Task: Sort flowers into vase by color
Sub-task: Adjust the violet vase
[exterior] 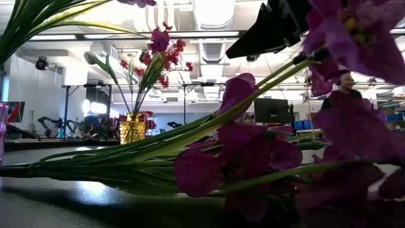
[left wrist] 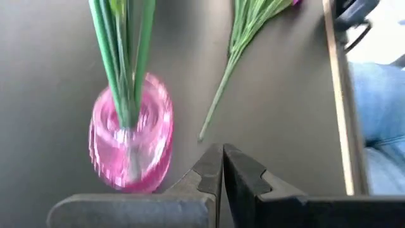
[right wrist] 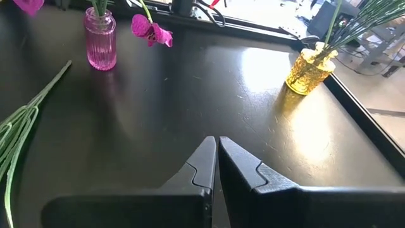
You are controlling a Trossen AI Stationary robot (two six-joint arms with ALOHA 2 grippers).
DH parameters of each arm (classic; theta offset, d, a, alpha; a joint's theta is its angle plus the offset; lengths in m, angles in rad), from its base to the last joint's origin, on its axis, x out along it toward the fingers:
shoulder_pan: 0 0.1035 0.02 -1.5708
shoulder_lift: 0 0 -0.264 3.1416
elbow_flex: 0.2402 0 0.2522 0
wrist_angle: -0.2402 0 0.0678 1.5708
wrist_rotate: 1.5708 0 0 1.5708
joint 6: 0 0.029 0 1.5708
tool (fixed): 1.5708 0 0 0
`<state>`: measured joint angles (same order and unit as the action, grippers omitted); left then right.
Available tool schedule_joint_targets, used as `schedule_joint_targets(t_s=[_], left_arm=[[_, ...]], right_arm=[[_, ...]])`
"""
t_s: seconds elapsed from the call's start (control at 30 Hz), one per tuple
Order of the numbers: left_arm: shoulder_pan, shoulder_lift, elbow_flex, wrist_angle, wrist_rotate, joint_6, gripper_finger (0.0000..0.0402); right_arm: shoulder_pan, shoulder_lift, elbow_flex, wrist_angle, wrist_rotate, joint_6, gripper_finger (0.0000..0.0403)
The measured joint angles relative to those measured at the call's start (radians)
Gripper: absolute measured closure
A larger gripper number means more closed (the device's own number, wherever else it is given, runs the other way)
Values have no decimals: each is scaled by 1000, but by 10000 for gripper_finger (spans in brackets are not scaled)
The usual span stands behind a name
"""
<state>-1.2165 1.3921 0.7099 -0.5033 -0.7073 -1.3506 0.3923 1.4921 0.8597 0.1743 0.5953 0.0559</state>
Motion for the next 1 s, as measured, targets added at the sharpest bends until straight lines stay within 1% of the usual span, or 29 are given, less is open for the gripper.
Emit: schedule_joint_targets(t_s=[0.1, 0.17, 0.23, 0.3, 0.4, 0.6, 1.0], left_arm=[[20, -59, -41, 63, 28, 71, 401], [38, -92, -77, 144, 70, 120, 401], [63, -112, -115, 231, 111, 162, 401], [86, -115, -142, 284, 139, 196, 401], [108, -108, -153, 298, 159, 208, 401], [122, -45, -149, 294, 190, 187, 402], [121, 33, -149, 279, 121, 82, 402]], right_arm=[[0, 0, 0, 0, 0, -1, 390], [0, 0, 0, 0, 0, -2, 390], [0, 0, 0, 0, 0, -2, 390], [0, 0, 0, 0, 0, -3, 390], [0, 0, 0, 0, 0, -3, 390], [0, 0, 0, 0, 0, -4, 390], [0, 0, 0, 0, 0, -4, 390]])
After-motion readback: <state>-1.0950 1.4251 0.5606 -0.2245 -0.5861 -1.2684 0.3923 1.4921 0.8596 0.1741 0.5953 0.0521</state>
